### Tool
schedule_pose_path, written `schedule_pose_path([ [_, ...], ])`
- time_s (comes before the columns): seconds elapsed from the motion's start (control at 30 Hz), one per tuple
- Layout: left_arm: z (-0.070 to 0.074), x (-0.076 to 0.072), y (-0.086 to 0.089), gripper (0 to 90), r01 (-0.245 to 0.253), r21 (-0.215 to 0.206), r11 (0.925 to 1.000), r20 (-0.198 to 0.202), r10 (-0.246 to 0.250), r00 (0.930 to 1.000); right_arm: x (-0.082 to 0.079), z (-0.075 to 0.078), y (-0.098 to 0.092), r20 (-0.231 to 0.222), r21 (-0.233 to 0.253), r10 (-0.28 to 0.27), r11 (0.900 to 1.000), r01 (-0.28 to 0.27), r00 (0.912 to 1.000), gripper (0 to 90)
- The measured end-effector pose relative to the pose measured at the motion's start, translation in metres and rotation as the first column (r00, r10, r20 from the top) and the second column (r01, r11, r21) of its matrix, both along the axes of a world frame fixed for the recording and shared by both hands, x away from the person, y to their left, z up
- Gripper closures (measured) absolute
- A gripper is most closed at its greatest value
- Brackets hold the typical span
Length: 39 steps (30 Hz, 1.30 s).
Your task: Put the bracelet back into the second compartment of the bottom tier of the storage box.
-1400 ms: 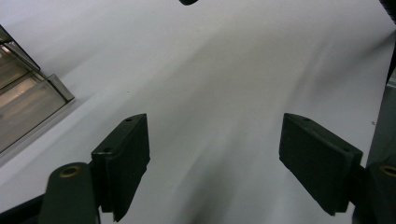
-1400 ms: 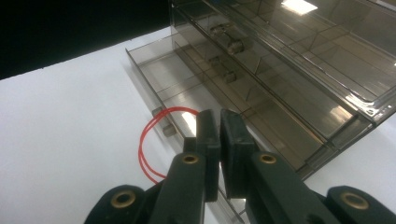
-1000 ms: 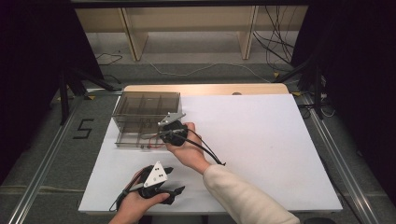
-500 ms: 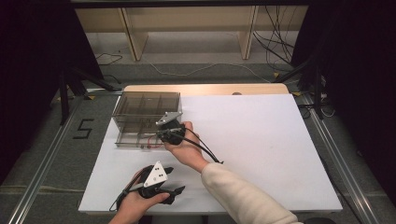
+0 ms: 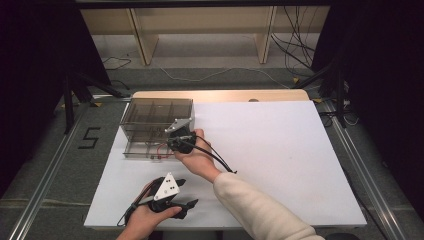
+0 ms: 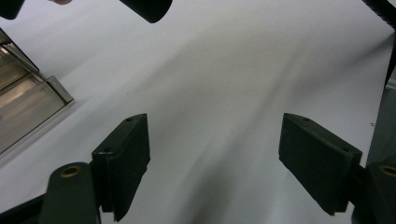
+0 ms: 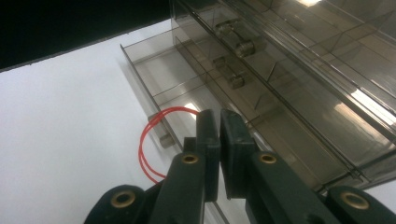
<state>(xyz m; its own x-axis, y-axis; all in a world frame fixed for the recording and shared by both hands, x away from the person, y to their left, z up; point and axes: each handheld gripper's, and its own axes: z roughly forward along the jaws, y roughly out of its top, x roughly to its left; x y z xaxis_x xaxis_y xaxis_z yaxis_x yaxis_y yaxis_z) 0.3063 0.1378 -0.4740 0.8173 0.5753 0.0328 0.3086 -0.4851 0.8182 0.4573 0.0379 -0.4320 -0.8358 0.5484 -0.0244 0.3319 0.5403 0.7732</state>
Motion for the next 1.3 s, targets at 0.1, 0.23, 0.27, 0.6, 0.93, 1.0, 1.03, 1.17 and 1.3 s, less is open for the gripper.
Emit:
schedule_pose_path([
  [0.1, 0.000, 0.000, 0.000, 24.6, 0.000, -0.001, 1.0000, -0.001, 0.000, 1.0000, 0.002, 0.000, 0.002, 0.000, 0.003, -0.003, 1.000, 0.003, 1.0000, 87.5],
  [0.23, 0.000, 0.000, 0.000, 24.6, 0.001, 0.000, 1.0000, 0.001, -0.001, 1.0000, 0.004, -0.002, 0.004, -0.004, -0.001, -0.003, 1.000, 0.003, 1.0000, 87.5],
  [0.27, 0.000, 0.000, 0.000, 24.6, 0.002, 0.000, 1.0000, 0.002, -0.002, 1.0000, 0.005, -0.003, 0.005, -0.002, -0.004, 0.000, 1.000, 0.000, 1.0000, 87.5],
  [0.6, 0.000, 0.000, 0.000, 24.6, 0.001, 0.001, 1.0000, 0.002, -0.001, 1.0000, 0.010, -0.006, 0.011, -0.009, -0.014, -0.003, 1.000, 0.003, 1.0000, 87.5],
  [0.93, 0.000, 0.000, 0.000, 24.6, 0.002, 0.000, 1.0000, 0.002, -0.002, 1.0000, 0.014, -0.009, 0.017, -0.016, -0.020, 0.000, 1.000, 0.000, 0.9999, 87.5],
  [1.0, 0.000, 0.000, 0.000, 24.7, 0.002, 0.000, 1.0000, 0.003, -0.002, 1.0000, 0.015, -0.010, 0.017, -0.014, -0.025, 0.002, 1.000, -0.002, 0.9999, 87.5],
  [1.03, 0.000, 0.000, 0.000, 24.7, 0.002, 0.000, 1.0000, 0.003, -0.002, 1.0000, 0.016, -0.010, 0.018, -0.016, -0.023, -0.002, 1.000, 0.002, 0.9999, 87.4],
  [1.17, 0.000, 0.000, 0.000, 24.7, 0.002, 0.000, 1.0000, 0.002, -0.002, 1.0000, 0.018, -0.011, 0.018, -0.022, -0.023, -0.009, 1.000, 0.008, 0.9997, 87.5],
  [1.3, 0.000, 0.000, 0.000, 24.6, 0.002, 0.000, 1.0000, 0.002, -0.002, 1.0000, 0.019, -0.011, 0.019, -0.025, -0.025, -0.007, 1.000, 0.006, 0.9997, 87.5],
])
